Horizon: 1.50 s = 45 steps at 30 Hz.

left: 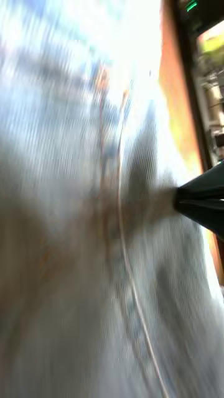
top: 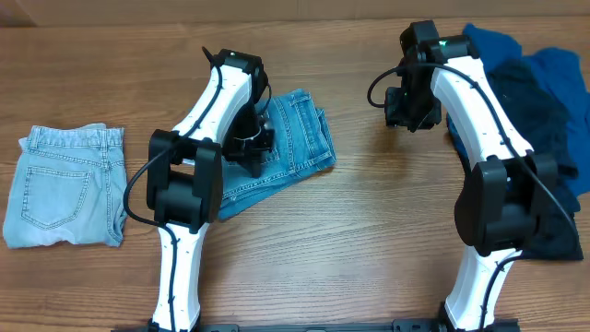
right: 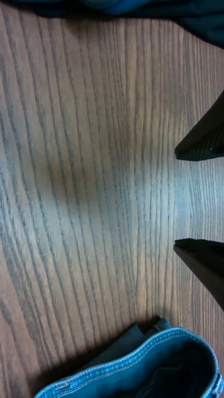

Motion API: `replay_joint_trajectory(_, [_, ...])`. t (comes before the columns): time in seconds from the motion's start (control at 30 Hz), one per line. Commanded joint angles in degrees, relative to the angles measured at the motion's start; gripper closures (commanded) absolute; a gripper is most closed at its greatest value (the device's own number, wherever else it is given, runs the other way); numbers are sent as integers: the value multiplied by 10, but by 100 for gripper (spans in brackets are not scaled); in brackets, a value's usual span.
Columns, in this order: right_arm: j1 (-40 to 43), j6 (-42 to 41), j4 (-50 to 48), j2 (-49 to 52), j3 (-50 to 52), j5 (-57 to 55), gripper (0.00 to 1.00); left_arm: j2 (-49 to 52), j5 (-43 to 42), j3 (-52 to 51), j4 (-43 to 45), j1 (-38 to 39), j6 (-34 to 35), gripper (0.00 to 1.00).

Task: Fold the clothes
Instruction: 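Press and release the folded jeans with the left gripper, then lift away, then grasp the folded jeans' right edge with the right gripper and fold leftward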

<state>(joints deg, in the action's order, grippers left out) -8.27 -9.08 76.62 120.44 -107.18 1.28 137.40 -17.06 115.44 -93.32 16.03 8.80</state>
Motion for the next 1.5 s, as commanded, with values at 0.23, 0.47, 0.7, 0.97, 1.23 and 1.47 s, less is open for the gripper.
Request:
replay_joint_trajectory(0.23, [-6, 207, 51, -7, 0, 229, 57, -126, 30, 49, 100, -41, -63, 96])
replay_joint_trajectory(0.47, [-92, 271, 115, -7, 0, 336, 61, -141, 100, 48, 224, -140, -5, 83])
replay_joint_trajectory(0.7, [-210, 188, 41, -7, 1, 311, 55, -95, 100, 47, 235, -164, -7, 83])
replay_joint_trajectory(0.97, [-243, 133, -111, -7, 108, 277, 48, -72, 100, 47, 258, -164, -11, 75])
replay_joint_trajectory(1.23, [-224, 20, -283, -7, 197, 135, 47, -71, 71, 47, 199, -163, -9, 62])
replay_joint_trajectory(1.47, [-216, -90, -324, -7, 197, 25, 45, -48, 69, 33, 187, -156, -9, 63])
